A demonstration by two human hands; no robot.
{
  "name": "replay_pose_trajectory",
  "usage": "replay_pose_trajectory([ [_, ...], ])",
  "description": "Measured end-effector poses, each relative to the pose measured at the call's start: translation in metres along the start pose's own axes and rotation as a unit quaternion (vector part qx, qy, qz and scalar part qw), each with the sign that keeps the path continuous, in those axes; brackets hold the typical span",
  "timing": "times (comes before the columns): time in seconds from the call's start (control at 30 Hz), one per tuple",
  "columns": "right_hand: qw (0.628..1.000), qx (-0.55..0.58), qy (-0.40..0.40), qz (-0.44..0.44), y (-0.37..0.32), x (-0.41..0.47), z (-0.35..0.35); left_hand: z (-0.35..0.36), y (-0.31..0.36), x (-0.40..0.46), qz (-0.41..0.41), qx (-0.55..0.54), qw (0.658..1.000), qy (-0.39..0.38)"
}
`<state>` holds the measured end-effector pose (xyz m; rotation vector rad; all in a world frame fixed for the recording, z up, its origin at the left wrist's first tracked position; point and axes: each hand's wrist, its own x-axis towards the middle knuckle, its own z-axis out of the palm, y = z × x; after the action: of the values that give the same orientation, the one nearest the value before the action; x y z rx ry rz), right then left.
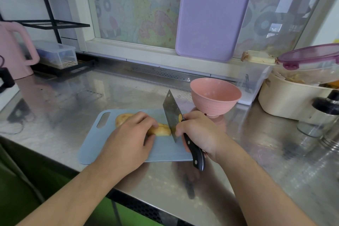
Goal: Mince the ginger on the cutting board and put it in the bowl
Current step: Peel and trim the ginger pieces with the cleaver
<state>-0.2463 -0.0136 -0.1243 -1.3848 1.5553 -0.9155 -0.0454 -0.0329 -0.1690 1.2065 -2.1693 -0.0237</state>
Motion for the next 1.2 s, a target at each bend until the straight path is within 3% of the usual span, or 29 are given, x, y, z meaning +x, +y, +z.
replay_pose_trajectory([
  [0.4,1.0,-0.005,-0.003,0.002,0.0009,0.0004,-0.0008,-0.0019,0.0094,-0.0013,-0.03,0.025,0.999,-0.011],
  [0.87,1.0,0.003,-0.013,-0.01,0.0004,0.0001,0.0006,-0.0048,0.0109,0.0012,0.052,0.163,0.985,-0.038],
  [1.2,1.0,0.001,0.007,-0.009,-0.0025,-0.0019,-0.0057,-0.0035,0.0091,-0.0071,-0.028,0.007,0.999,-0.019],
])
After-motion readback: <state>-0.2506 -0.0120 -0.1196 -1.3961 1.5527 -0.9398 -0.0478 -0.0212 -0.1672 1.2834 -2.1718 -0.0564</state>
